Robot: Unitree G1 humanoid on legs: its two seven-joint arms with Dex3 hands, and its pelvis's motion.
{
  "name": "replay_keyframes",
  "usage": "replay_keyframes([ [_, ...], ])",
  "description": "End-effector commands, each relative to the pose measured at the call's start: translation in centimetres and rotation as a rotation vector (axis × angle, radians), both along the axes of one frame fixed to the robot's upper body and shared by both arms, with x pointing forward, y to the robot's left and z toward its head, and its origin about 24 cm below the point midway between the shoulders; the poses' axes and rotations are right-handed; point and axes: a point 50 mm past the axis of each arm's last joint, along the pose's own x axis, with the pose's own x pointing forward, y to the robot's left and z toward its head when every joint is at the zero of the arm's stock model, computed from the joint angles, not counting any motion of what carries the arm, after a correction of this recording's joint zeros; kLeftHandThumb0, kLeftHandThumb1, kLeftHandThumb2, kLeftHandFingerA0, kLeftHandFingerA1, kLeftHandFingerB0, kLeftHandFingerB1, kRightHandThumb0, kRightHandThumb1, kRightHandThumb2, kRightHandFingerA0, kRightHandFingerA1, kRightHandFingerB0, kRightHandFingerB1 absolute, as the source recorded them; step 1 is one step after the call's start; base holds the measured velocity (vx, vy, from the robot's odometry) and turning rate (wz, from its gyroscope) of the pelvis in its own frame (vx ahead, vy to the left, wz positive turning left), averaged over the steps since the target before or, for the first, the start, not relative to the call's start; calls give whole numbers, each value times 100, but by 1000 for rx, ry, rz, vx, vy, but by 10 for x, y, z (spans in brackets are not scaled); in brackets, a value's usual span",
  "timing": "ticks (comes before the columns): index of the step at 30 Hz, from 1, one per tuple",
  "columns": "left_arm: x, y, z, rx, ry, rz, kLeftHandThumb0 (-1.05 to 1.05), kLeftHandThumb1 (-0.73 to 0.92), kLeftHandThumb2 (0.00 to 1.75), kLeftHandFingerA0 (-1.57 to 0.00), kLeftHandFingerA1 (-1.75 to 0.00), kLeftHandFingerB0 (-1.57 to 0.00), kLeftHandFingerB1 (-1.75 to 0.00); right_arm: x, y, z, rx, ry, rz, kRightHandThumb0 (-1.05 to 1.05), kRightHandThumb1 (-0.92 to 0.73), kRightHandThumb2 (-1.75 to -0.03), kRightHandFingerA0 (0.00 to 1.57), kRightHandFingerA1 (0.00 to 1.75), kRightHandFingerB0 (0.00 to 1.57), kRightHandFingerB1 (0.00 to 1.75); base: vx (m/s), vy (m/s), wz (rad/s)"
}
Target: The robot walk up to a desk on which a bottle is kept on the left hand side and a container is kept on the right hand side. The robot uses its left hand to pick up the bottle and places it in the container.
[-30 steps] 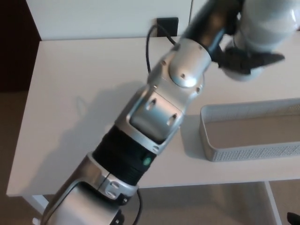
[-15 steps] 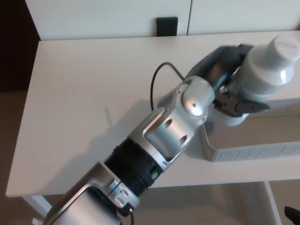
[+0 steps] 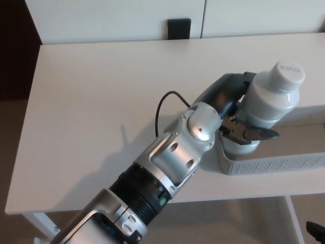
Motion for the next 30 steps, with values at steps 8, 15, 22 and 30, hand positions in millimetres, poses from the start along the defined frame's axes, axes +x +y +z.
replay_keyframes([
  [8,-17,-31,3,-68,111,-119,-105,74,62,0,0,0,0,7,-7,6,-27,-10,1,-34,-51,-79,0,21,0,14,0,0,0],
  [15,-12,-25,14,-52,62,-132,-105,76,64,0,0,0,0,11,-6,8,-36,-13,-9,-34,-50,-79,0,24,1,16,0,0,0],
  [22,0,-4,46,-85,-34,-145,-105,77,63,0,0,0,0,18,-8,10,-39,-21,-1,-34,-49,-78,0,20,1,14,0,0,0],
  [30,15,51,133,-170,-284,-147,-100,59,98,0,0,0,0,19,-7,11,-6,-10,-8,-29,-51,-78,0,11,0,9,0,0,0],
])
